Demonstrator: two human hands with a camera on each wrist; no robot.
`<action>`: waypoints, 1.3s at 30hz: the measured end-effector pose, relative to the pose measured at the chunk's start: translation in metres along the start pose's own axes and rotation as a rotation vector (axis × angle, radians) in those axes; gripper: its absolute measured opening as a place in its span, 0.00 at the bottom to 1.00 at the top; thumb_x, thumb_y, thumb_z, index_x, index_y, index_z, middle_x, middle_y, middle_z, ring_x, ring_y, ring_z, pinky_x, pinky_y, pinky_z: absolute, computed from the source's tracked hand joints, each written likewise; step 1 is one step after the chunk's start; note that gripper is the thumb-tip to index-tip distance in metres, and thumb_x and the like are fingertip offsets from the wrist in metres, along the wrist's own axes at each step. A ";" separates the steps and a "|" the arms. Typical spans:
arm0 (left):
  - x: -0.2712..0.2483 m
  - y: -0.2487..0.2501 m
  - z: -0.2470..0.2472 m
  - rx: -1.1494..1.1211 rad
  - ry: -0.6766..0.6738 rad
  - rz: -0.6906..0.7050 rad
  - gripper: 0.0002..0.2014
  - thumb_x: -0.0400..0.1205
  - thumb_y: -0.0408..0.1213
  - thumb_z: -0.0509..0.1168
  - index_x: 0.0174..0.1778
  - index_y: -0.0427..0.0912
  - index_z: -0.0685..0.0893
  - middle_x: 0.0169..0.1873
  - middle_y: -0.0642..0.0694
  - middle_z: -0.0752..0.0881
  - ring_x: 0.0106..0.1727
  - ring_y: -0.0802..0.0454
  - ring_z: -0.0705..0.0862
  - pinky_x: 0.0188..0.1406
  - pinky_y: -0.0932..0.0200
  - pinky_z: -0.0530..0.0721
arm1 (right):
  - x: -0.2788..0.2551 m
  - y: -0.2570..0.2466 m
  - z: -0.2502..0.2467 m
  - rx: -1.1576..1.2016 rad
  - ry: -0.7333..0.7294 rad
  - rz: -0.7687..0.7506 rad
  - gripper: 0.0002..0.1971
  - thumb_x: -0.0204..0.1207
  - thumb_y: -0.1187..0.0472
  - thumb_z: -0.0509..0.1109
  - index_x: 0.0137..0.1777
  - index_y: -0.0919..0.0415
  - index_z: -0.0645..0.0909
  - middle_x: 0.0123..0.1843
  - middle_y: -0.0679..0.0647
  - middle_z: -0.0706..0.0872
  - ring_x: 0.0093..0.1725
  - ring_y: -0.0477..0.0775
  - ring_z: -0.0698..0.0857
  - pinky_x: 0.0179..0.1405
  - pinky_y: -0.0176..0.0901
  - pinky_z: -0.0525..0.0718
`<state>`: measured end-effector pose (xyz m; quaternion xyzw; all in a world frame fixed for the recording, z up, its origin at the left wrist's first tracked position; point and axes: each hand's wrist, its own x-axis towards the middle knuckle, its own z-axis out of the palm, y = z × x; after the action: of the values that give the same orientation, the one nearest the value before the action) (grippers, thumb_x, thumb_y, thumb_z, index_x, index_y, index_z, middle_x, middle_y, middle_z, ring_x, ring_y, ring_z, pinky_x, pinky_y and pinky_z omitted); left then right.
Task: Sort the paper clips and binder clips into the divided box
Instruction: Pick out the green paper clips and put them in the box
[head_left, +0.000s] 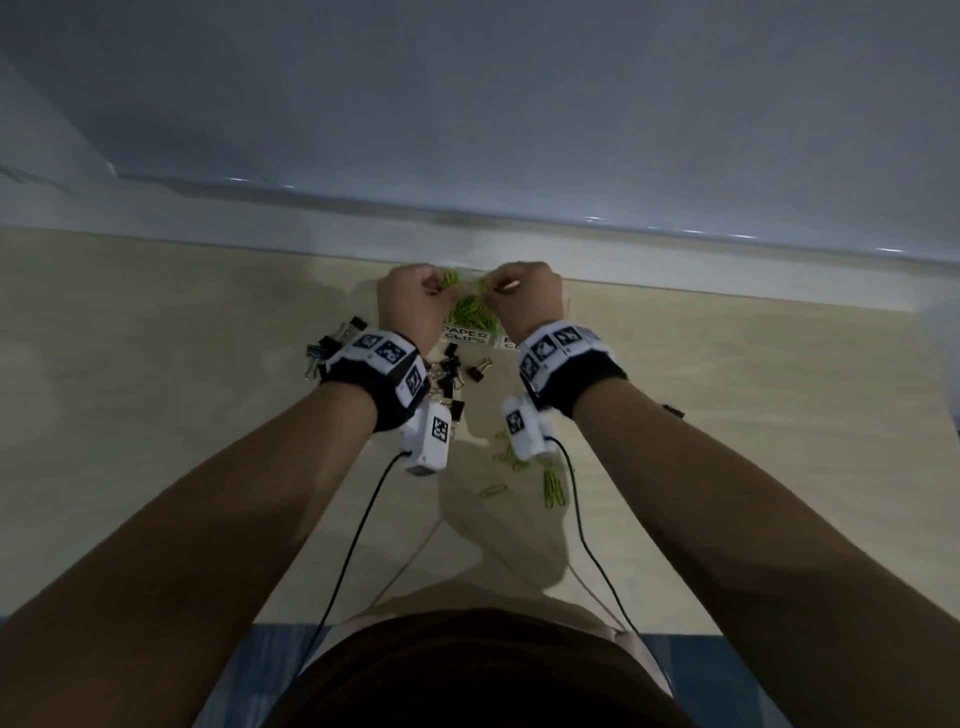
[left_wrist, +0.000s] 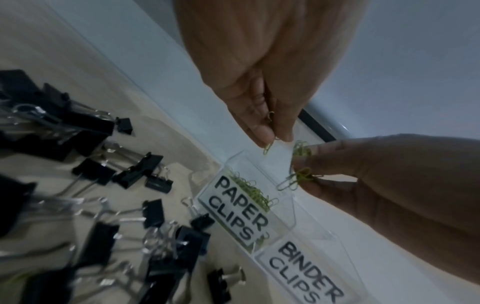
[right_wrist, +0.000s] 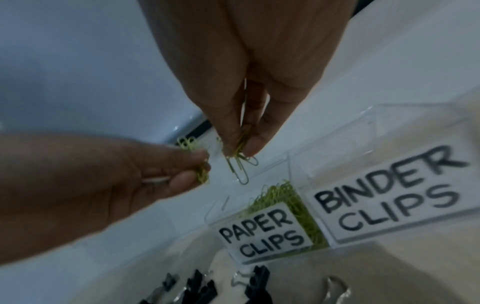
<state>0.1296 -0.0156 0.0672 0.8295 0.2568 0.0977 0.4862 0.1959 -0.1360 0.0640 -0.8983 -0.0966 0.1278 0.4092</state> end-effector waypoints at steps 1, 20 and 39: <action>0.008 0.002 0.001 0.011 0.023 -0.011 0.08 0.73 0.38 0.74 0.44 0.39 0.89 0.36 0.49 0.87 0.34 0.57 0.83 0.36 0.67 0.81 | 0.007 -0.003 0.008 -0.056 -0.004 -0.013 0.03 0.70 0.64 0.76 0.40 0.55 0.89 0.40 0.52 0.90 0.39 0.49 0.87 0.44 0.43 0.89; -0.082 -0.034 0.033 0.645 -0.898 0.453 0.38 0.70 0.49 0.75 0.74 0.45 0.69 0.68 0.48 0.70 0.69 0.50 0.68 0.69 0.53 0.71 | -0.158 0.115 -0.063 -0.483 -0.515 -0.029 0.31 0.64 0.56 0.80 0.68 0.53 0.77 0.64 0.53 0.75 0.64 0.54 0.73 0.66 0.50 0.78; -0.122 -0.045 0.077 0.530 -0.641 0.303 0.11 0.76 0.35 0.70 0.53 0.37 0.82 0.52 0.42 0.81 0.54 0.44 0.80 0.55 0.51 0.78 | -0.164 0.101 -0.016 -0.346 -0.230 -0.067 0.16 0.70 0.62 0.66 0.57 0.54 0.86 0.39 0.61 0.80 0.40 0.63 0.81 0.40 0.43 0.77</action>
<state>0.0423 -0.1196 0.0002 0.9422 -0.0154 -0.1636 0.2921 0.0523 -0.2581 0.0222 -0.9310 -0.1931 0.1971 0.2391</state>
